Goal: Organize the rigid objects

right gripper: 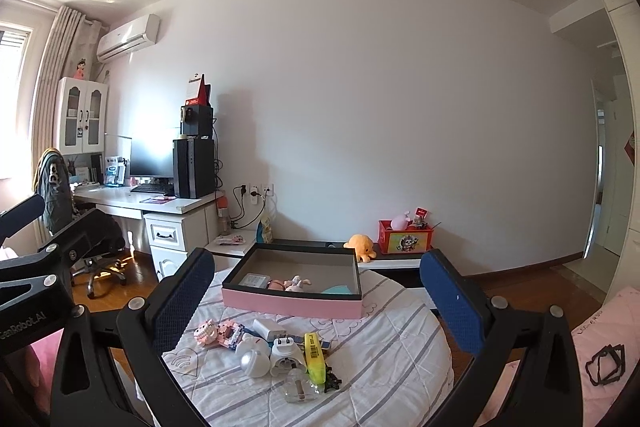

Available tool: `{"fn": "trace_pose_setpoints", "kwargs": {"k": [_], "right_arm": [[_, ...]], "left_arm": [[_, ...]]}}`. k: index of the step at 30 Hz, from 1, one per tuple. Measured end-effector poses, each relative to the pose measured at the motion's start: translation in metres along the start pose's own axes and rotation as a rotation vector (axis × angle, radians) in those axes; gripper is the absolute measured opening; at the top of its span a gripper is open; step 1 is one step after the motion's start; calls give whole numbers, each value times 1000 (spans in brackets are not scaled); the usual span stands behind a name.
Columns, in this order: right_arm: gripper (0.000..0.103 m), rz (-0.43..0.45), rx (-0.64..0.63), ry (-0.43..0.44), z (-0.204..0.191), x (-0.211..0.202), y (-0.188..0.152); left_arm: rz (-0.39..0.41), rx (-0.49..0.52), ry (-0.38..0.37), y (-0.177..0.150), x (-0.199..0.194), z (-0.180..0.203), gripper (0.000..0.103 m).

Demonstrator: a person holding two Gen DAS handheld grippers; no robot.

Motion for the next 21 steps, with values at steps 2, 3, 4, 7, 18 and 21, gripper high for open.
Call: {"fn": "trace_pose_setpoints", "kwargs": {"k": [2,3,4,7,18,21], "right_arm": [[103,2,1,-1,0,-1,0],[103,3,1,-2,0,-2,1],[103,5,1,-3,0,-2,1],[103,7,0,-6,0,-3,1],[103,-9,1,-9,1,1,-3],[103,-23,2,-9,3,7,-9]], "left_arm": [[-1,-3,-2,1,-1,0,103],[0,-3,-3,1,-2,0,103],[1,-3,-1,1,-3,0,103],[0,-2,-1,1,-2,0,103],[-13,1,-3,0,-2,2,103],[-31,3,-9,-6,4,3,103]]}}
Point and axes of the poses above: each gripper's, at about its wrist camera, not at the fingertips, and x roughly the way its jaws point, z to its right, y to its top, the point moved 9 cm from there along x, roughly the way its jaws point, and after that the axes turned 8 degrees about y, right-handed, at the moved point
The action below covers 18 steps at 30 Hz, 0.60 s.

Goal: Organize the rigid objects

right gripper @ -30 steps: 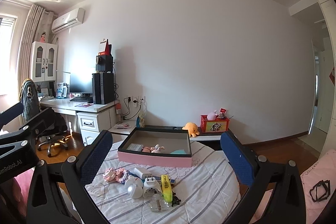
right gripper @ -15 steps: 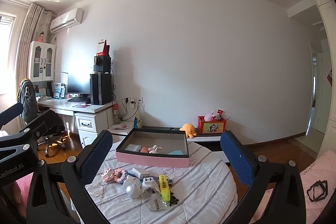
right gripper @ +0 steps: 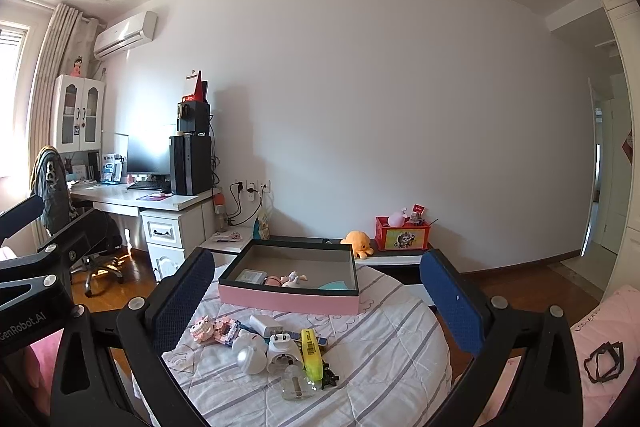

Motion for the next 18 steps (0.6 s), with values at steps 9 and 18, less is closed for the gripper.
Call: {"fn": "trace_pose_setpoints", "kwargs": {"k": [9,18], "right_arm": [[103,-131,4,-3,6,46,-43],[103,-338,18,-33,31,104,-119]], "left_arm": [[-166,3,-37,-48,49,7,103],[-424,7,-65,-135,116,19,103]]}}
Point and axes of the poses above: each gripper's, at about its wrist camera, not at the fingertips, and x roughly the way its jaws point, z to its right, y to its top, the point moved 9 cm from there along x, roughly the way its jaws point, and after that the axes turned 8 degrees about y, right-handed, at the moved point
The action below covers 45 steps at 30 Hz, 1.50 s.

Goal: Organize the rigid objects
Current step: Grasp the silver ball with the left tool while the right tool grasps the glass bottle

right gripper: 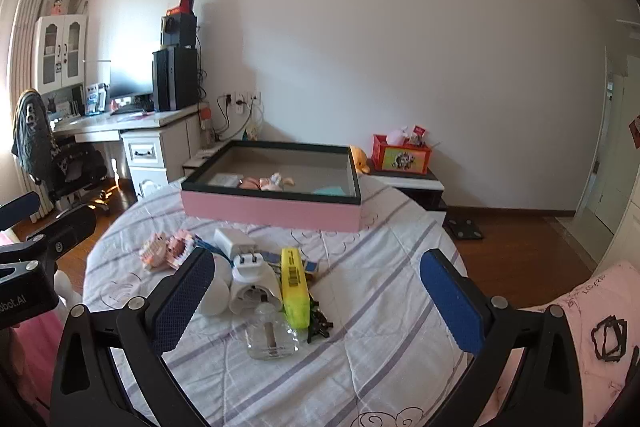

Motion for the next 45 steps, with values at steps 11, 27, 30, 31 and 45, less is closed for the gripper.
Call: {"fn": "trace_pose_setpoints", "kwargs": {"k": [11,27,30,31,45], "right_arm": [[103,-143,36,-8,35,47,-49],[103,-181,62,48,36,70,-63],[103,-180,52,69,26,66,-63],[103,-181,42,81,20,65,-63],[67,-263,-14,183,-29,89,-82]], "left_arm": [[-251,-39,-88,-53,82,45,103],[-270,43,-140,-61,109,73,57],[-238,104,-102,-64,98,63,57],[-227,117,-88,-65,93,59,57],[-248,137,-77,-88,82,22,58]]}}
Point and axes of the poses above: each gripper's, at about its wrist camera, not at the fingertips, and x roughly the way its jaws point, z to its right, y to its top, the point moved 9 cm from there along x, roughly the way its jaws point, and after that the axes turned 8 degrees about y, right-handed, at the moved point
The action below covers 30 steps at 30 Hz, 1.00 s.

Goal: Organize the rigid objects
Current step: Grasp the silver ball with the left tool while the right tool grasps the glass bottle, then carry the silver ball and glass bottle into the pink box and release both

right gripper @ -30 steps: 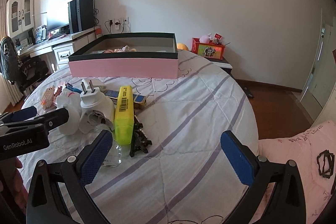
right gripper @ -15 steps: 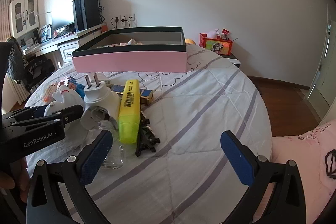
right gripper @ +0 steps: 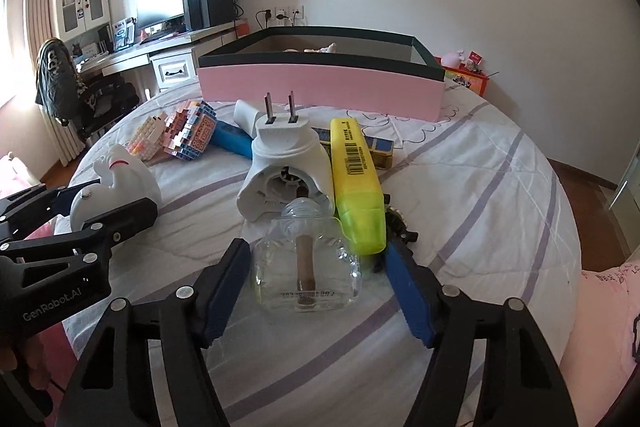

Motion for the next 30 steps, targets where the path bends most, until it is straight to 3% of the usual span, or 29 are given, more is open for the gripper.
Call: {"fn": "trace_pose_setpoints", "kwargs": {"k": [4,5,11,18,23,30], "right_arm": [[62,-5,-7,15,0,5,0],[51,-6,-10,23,-1,4,-1],[52,10,4,55,0,-11,0],[52,96,-12,63,1,-41,20],[52,150,-37,57,1,-53,51],[52,235,-91,50,5,-53,126]], "left_arm": [[13,11,12,0,3,6,54],[20,11,9,2,2,6,53],[44,18,-2,4,-6,12,53],[114,23,-29,25,-31,20,53],[173,28,-61,57,-48,26,53],[268,58,-52,139,-44,28,53]]}}
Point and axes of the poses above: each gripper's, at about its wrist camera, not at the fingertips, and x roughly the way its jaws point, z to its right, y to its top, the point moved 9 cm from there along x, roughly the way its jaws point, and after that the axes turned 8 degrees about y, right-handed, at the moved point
